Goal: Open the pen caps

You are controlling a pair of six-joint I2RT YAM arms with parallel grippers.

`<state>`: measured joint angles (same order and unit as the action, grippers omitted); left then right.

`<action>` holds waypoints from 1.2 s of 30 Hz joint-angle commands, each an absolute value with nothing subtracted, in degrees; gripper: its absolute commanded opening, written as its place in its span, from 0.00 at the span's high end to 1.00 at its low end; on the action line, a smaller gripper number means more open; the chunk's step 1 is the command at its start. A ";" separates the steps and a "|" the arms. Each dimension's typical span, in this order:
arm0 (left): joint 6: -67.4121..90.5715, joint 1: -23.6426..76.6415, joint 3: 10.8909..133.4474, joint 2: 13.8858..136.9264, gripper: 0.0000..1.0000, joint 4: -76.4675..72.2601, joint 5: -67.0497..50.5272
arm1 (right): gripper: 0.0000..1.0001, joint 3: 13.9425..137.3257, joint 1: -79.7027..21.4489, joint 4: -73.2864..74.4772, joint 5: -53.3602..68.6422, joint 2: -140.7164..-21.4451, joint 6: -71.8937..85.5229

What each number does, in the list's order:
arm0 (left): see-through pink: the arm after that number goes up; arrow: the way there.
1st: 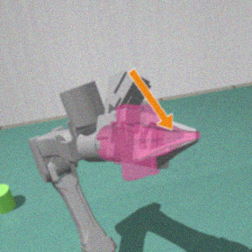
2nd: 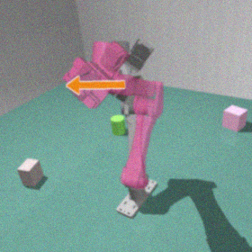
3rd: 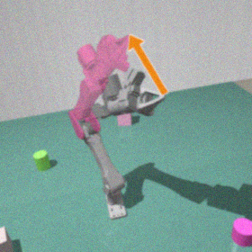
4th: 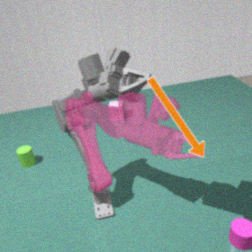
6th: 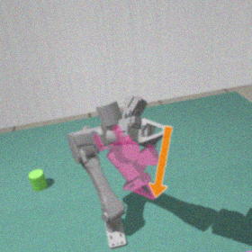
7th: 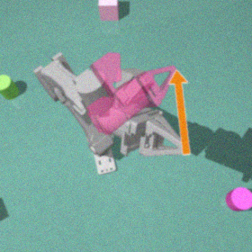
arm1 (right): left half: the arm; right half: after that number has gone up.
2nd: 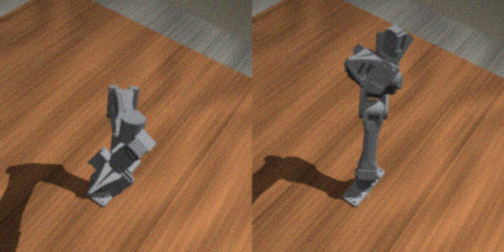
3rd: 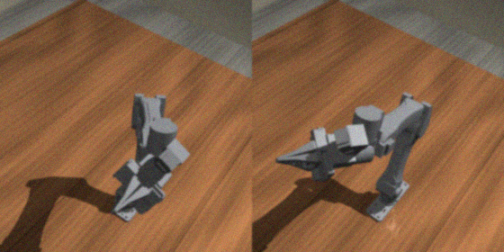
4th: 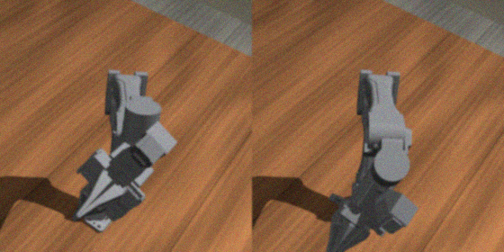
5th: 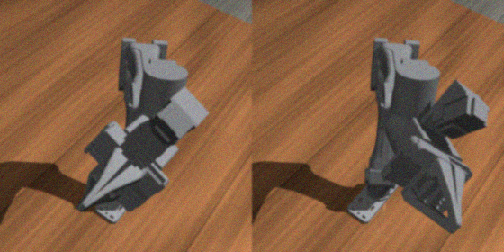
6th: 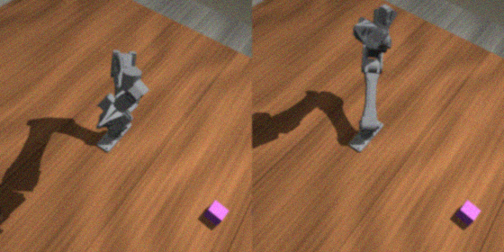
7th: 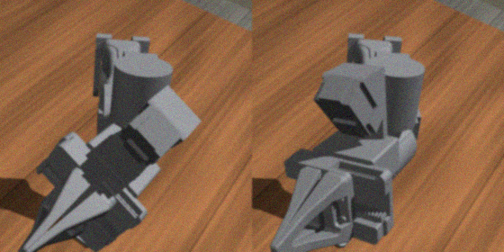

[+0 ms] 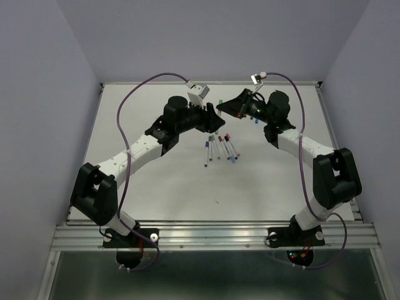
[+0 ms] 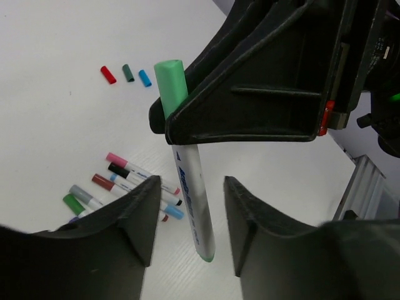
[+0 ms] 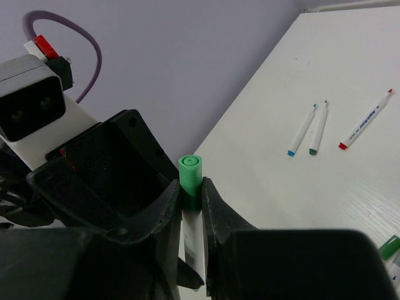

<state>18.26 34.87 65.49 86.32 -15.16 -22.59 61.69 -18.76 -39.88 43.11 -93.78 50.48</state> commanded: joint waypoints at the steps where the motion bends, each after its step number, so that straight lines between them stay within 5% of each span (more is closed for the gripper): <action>1: 17.75 35.16 68.82 86.48 0.50 -18.81 -24.17 | 0.91 62.58 -19.07 -45.88 44.74 -92.02 53.44; 2: 17.75 35.07 68.91 86.48 0.54 -18.98 -24.34 | 0.91 62.58 -19.07 -45.88 44.74 -92.11 53.35; 6: 17.84 35.07 69.17 86.57 0.97 -18.81 -23.91 | 0.90 62.84 -19.07 -45.35 44.47 -91.93 53.00; 7: 18.19 35.07 69.17 86.40 1.00 -18.90 -23.65 | 0.89 62.93 -19.07 -45.09 44.12 -91.85 52.82; 14: 18.98 34.98 67.24 85.08 1.00 -19.78 -23.91 | 0.59 64.60 -19.07 -41.75 43.24 -91.85 50.80; 24: 19.86 35.07 67.32 85.87 1.00 -18.55 -23.73 | 0.51 66.01 -19.07 -40.08 43.16 -90.36 49.05; 27: 19.95 35.07 67.24 85.96 1.00 -18.37 -23.82 | 0.53 66.36 -19.07 -38.15 42.19 -89.65 47.38; 36: 20.65 35.07 66.89 85.43 1.00 -18.63 -24.78 | 0.95 66.18 -19.07 -36.21 40.26 -89.30 45.70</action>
<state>20.27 34.81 66.46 87.15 -16.43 -23.33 63.48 -18.79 -35.59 41.58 -91.53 47.42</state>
